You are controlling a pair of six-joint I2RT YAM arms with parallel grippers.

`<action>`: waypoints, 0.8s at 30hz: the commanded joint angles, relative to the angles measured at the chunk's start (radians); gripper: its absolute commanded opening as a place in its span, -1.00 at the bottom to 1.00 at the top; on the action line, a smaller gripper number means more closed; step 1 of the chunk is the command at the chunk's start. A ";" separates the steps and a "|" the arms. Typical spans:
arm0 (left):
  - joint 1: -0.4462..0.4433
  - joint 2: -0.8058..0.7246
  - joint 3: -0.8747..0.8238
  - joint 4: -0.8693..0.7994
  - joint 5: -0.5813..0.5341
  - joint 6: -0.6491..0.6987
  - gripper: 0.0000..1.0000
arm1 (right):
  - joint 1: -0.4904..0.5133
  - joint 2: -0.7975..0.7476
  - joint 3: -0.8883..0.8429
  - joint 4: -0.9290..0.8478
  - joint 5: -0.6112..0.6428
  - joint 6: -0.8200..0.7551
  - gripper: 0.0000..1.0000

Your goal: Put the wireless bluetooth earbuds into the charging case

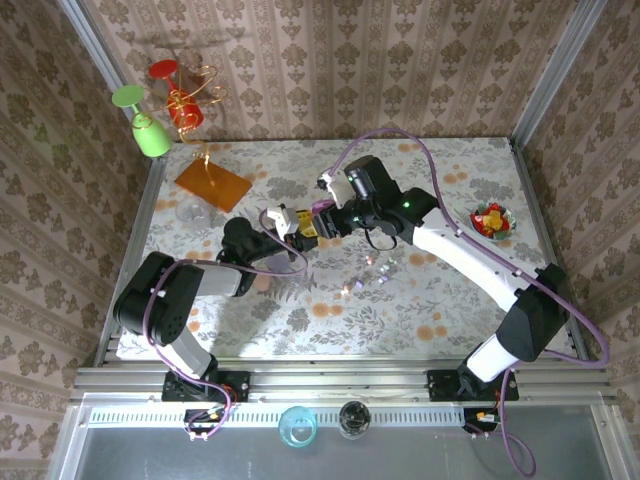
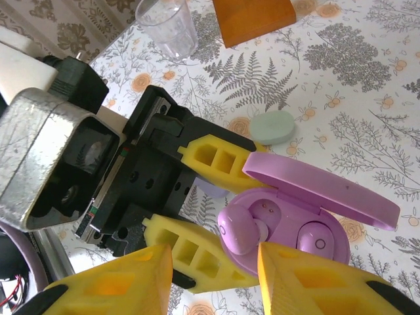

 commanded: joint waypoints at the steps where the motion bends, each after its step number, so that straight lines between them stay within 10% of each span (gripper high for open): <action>1: -0.008 -0.025 -0.005 0.033 0.031 0.011 -0.48 | 0.007 0.017 0.038 -0.025 -0.006 0.001 -0.20; 24: -0.008 -0.052 -0.018 0.033 0.033 0.018 -0.47 | 0.008 0.065 0.063 -0.026 0.024 0.041 -0.48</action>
